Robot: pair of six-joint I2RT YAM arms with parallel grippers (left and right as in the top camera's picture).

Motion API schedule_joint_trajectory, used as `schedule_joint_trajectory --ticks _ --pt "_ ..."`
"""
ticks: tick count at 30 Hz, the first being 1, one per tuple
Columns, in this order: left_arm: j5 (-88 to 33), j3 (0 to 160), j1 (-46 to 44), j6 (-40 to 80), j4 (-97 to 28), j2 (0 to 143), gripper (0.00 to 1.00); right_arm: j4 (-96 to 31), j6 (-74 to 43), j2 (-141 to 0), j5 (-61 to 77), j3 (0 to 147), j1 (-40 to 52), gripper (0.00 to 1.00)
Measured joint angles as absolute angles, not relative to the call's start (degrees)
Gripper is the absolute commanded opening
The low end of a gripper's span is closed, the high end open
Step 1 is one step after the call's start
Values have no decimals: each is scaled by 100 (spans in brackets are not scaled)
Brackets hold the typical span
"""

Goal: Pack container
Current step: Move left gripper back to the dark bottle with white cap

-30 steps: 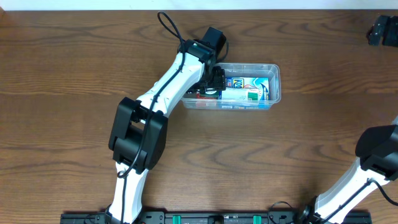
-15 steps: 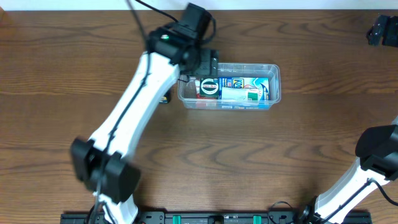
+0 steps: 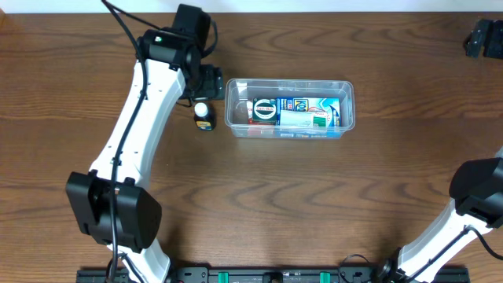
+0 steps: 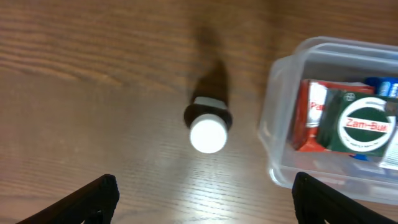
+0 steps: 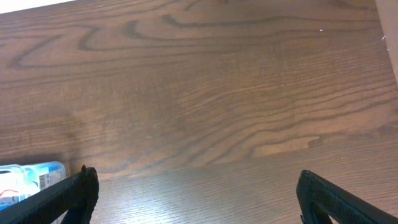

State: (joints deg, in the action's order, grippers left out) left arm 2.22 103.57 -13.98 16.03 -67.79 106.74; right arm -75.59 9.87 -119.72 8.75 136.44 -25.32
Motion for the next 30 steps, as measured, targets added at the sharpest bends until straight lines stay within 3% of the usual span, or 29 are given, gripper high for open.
schedule_joint_trajectory --ticks 6,16,26,28,30 --pt "145 9939 -1232 1584 -6372 10674 84 -7559 987 -11972 875 13644 -2532 99" --pt "40 8796 -1221 1546 -5428 10674 84 -7559 987 -11972 875 13644 -2532 99" --pt "38 8648 -1221 1516 -5076 10674 84 -7559 987 -11972 875 13644 -2532 99" --pt "38 8648 -1221 1516 -5076 10674 82 -7559 987 -11972 875 13644 -2532 99" --pt "36 8648 -1221 1531 -5076 10674 74 -7559 987 -11972 875 13644 -2532 99"
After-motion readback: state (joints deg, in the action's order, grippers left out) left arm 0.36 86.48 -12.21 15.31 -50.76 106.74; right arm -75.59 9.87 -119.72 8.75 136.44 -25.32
